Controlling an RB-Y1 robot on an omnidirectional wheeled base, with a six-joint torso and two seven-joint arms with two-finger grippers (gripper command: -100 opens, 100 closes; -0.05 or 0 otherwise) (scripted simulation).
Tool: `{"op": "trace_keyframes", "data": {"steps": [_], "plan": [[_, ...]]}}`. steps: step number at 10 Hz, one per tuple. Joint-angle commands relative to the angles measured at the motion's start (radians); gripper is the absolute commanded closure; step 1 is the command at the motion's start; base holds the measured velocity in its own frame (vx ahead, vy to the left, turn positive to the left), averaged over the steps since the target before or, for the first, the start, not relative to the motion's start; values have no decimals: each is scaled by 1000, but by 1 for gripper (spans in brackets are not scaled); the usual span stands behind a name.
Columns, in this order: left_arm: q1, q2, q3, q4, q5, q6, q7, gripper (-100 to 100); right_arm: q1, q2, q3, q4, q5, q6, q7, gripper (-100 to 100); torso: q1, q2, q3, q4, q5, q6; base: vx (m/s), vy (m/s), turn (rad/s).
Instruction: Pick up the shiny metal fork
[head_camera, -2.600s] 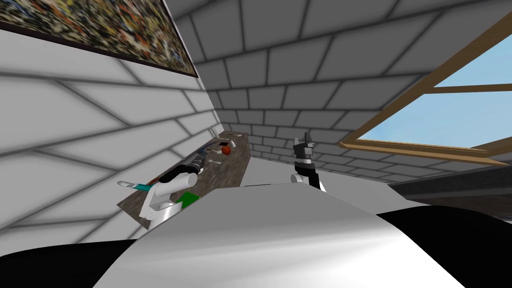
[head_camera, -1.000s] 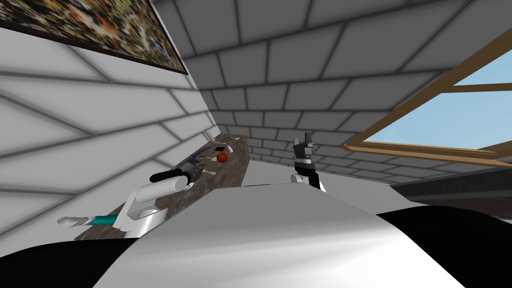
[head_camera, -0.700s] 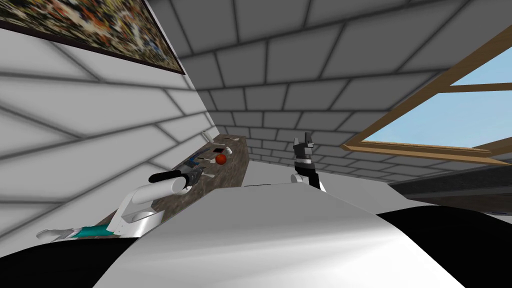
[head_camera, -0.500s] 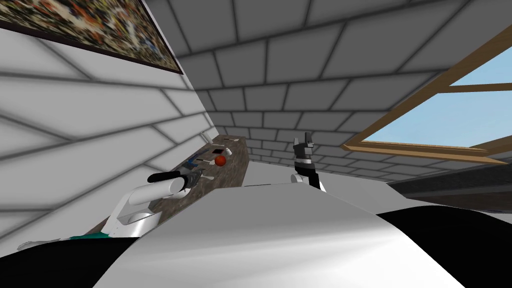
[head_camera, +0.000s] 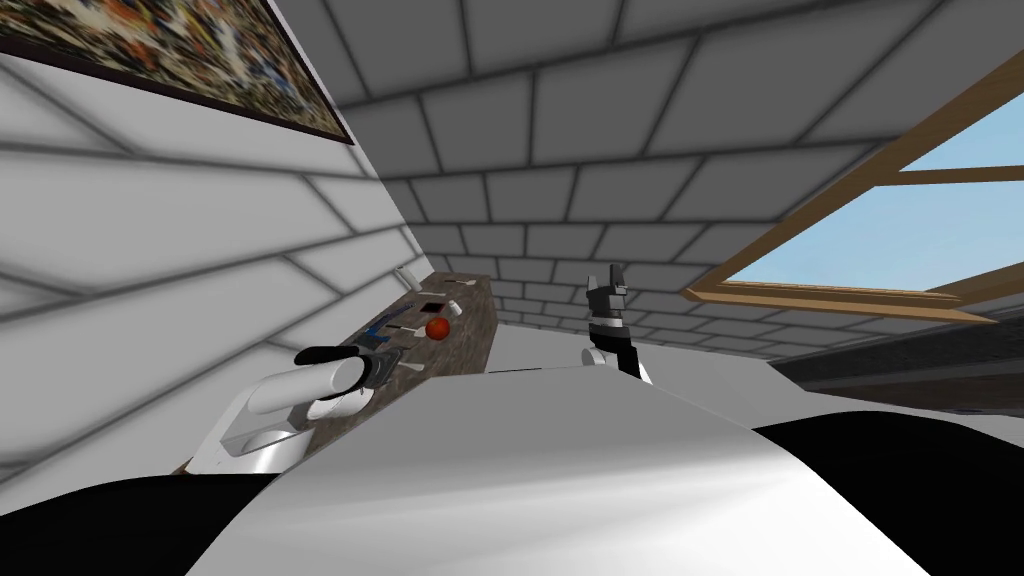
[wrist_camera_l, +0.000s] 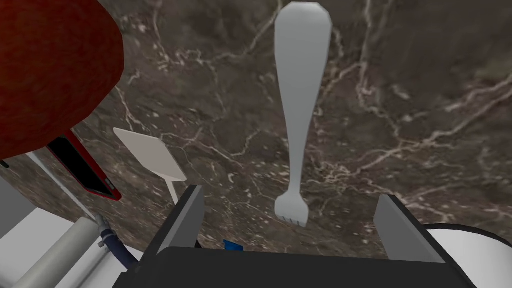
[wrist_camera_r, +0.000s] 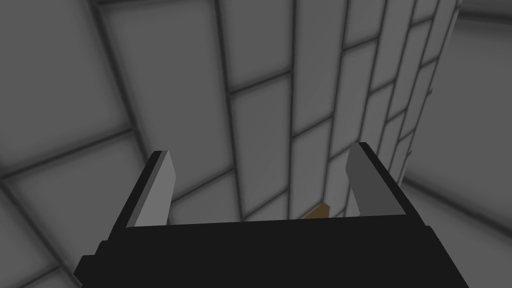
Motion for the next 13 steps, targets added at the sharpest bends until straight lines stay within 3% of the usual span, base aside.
{"op": "trace_keyframes", "data": {"steps": [1, 3, 7, 8, 9, 10, 12, 13], "plan": [[17, 11, -3, -1, 13, 48, 5, -100, 0, 0, 0, 0, 0, 0, 0, 0, 0, 0, 0, 0, 0, 0, 63, 22, -70], [40, 30, -7, -2, 36, 105, 14, -100, 0, 0, 0, 0, 0, 0, 0, 0, 1, -2, -1, 0, 0, 0, 95, 44, -90], [65, 47, -14, -1, 56, 168, 26, -100, 0, 0, 0, 0, 0, 0, 0, 0, 0, 1, 1, 0, 0, 0, 43, 30, -52], [57, 46, -11, 6, 54, 152, 20, -100, 0, 0, 0, 0, 0, 0, 0, 0, 0, 1, 0, 0, 0, 0, 22, 13, -12], [57, 48, -10, 7, 56, 156, 20, 0, 0, 0, 0, 0, 0, 0, 0, 0, -1, 2, 1, 0, 0, 0, 0, 0, 0], [50, 43, -27, 42, 40, 125, 18, -100, 0, 0, 0, 0, 0, 0, 0, 0, -2, 3, 2, 1, 0, 0, -10, 5, -42], [43, 39, -44, 77, 24, 94, 16, -100, 0, 0, 0, 0, 0, 0, 0, 0, -2, 5, 3, 1, 0, 0, -23, 6, -46], [47, 39, -40, 68, 28, 103, 16, -100, 0, 0, 0, 0, 0, 0, 0, 0, -1, 5, 3, 1, 0, 0, -12, 4, -6]]}}
